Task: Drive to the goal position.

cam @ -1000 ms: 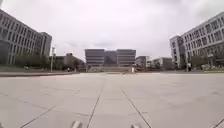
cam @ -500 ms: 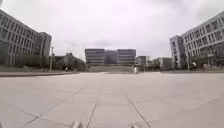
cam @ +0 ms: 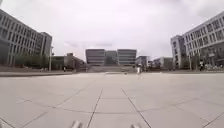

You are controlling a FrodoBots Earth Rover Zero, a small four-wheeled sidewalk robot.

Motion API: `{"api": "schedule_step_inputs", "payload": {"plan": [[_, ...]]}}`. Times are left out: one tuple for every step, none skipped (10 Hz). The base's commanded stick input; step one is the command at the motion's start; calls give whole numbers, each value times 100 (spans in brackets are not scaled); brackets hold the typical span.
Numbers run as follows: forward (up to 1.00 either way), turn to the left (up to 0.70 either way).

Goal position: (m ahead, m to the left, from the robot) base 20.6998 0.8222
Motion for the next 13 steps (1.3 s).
{"api": "schedule_step_inputs", "payload": {"plan": [[70,1],[70,0],[70,0],[70,1],[70,2],[70,2],[70,1],[70,2],[70,0],[70,2],[70,1],[70,0],[70,0]]}}
